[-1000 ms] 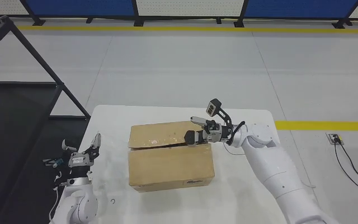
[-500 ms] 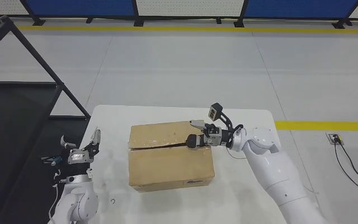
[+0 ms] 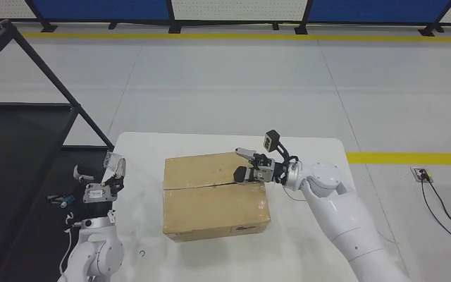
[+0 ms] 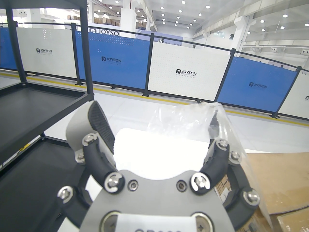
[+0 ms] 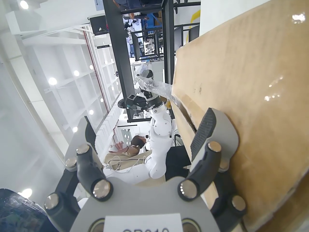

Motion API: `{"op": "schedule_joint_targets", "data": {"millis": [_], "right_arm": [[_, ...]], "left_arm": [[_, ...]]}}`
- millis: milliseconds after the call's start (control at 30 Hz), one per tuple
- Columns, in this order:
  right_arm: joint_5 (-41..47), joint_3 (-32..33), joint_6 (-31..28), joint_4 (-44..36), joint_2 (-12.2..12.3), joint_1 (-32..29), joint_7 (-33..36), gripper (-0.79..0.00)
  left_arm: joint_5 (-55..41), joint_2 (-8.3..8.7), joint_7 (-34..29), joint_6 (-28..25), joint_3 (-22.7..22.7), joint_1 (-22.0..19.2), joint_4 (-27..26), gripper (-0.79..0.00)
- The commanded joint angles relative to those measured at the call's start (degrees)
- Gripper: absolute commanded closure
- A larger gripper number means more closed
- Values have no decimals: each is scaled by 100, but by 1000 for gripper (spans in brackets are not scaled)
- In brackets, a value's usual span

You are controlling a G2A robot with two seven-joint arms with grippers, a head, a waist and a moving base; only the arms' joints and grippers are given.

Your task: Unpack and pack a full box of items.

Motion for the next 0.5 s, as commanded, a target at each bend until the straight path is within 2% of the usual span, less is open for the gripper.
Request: {"op": "schedule_joint_targets", "data": {"millis": [0,467], "right_arm": [[13,-3,-3,7,1,-8,34,-785],[67,16,-58,12,17,-52,135,-785]], "left_arm": [[31,-11,-1,0,10,6,-44,-785],[374,-74,-72,-131,138,76,-550,-785]]}}
